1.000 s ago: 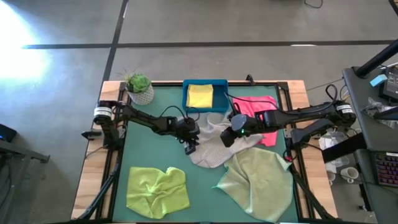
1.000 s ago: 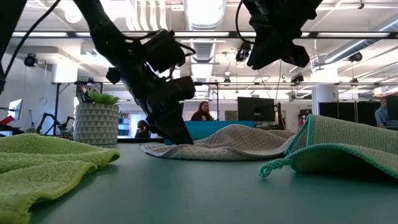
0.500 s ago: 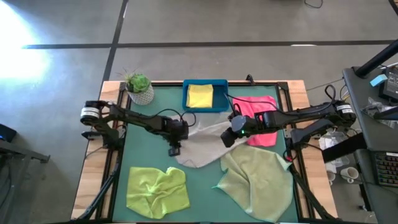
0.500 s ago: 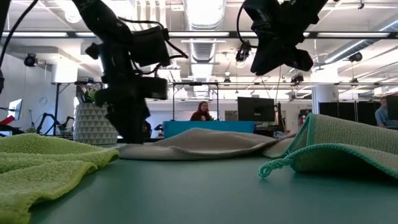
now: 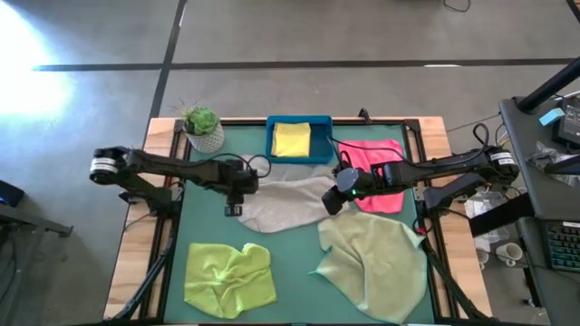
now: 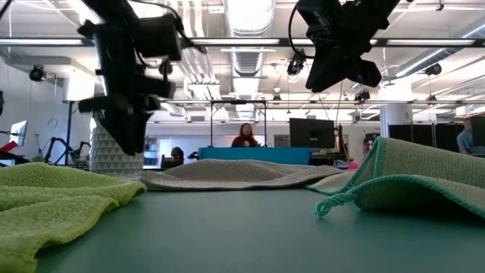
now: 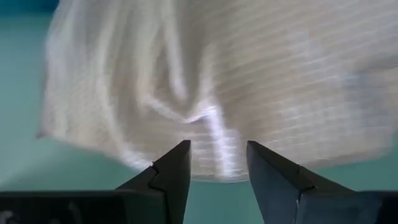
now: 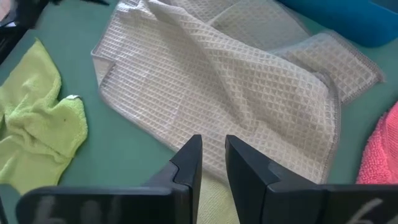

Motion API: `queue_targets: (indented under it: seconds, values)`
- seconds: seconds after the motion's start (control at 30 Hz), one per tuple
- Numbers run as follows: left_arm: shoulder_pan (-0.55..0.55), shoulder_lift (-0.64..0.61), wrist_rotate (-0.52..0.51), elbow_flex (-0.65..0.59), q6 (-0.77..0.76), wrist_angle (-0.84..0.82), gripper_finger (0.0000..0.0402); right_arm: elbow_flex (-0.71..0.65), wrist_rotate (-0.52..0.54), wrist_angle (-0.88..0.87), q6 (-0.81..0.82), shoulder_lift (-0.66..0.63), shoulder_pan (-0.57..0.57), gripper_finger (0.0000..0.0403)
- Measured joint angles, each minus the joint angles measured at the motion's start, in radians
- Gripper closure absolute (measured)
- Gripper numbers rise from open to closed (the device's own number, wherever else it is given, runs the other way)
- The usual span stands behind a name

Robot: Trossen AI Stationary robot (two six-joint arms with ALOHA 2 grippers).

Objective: Fold microfiber towels
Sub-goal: Fold the gray microfiber cloth

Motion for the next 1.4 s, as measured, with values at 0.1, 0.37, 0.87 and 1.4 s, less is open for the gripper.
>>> queue_targets:
  seconds: [0.1, 0.37, 0.87, 1.4]
  values:
    - [-0.007, -0.052, 0.108, -0.012, 0.005, -0.001, 0.0261, 0.000, 0.000, -0.001, -0.010, 0.000, 0.000, 0.0339]
    - [-0.013, -0.148, 0.196, -0.157, 0.027, 0.072, 0.0261, 0.000, -0.002, -0.006, -0.052, 0.000, 0.000, 0.0339]
    - [-0.045, -0.211, 0.339, -0.288, 0.000, 0.314, 0.0261, -0.019, -0.011, -0.008, -0.070, 0.000, 0.000, 0.0339]
    - [-0.082, -0.016, 0.454, -0.285, -0.093, 0.452, 0.0261, -0.036, -0.011, -0.008, -0.072, 0.000, 0.000, 0.0339]
